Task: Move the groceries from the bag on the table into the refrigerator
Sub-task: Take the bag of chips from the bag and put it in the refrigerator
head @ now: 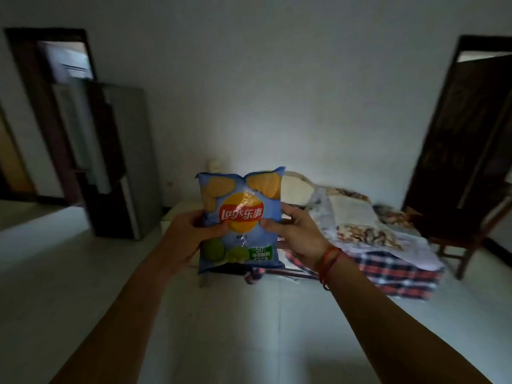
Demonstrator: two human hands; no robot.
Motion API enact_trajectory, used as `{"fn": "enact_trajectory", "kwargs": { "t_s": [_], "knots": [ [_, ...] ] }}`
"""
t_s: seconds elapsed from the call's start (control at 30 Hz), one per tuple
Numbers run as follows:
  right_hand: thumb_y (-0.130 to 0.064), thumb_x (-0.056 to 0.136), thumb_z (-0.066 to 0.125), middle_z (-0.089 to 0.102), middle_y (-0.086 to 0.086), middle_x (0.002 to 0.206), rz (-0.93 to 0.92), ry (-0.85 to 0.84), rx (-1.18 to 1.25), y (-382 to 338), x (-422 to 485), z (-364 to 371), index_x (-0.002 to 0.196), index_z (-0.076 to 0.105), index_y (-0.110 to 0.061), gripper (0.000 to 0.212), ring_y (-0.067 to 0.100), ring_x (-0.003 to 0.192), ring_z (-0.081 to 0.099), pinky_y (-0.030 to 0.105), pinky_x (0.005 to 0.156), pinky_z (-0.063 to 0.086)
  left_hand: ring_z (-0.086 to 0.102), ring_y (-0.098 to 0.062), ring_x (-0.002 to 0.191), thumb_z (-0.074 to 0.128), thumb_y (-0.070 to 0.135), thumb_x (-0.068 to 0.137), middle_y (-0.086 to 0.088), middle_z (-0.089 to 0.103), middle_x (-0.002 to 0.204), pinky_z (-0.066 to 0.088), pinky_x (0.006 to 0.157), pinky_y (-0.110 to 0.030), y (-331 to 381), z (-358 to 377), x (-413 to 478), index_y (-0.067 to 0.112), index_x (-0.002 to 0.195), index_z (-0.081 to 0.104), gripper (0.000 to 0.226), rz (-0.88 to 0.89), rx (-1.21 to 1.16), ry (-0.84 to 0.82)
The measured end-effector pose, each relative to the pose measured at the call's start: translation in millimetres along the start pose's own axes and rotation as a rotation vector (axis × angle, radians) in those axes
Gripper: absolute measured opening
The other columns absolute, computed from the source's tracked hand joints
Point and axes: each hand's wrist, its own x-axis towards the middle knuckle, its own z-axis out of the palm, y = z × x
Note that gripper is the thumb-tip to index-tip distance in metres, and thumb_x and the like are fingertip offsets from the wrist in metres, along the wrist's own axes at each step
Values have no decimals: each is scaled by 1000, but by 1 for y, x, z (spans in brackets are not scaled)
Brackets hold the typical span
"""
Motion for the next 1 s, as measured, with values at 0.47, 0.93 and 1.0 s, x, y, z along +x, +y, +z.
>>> {"fn": "enact_trajectory", "kwargs": {
  "t_s": [0.47,0.93,1.0],
  "knots": [
    [-11,88,71,77,-8,92,-9,-523,26,7,22,163,101,69,-29,23,14,85,74,30,67,60,70,-27,100,70,4,76,-11,73,111,59,76,-31,60,-98,-142,5,117,65,42,-2,132,492],
    [-9,88,71,76,-4,98,5,-716,46,18,30,334,110,68,-20,25,14,85,74,29,66,61,70,-32,99,69,3,83,-13,74,108,56,89,-45,82,-231,-226,5,114,69,31,-16,211,751],
    [-8,88,70,76,-7,96,4,-735,50,20,35,351,108,68,-23,25,12,85,74,28,65,60,71,-30,99,68,3,84,-12,74,107,57,88,-44,83,-248,-228,6,112,69,29,-15,207,760]
  ]
}}
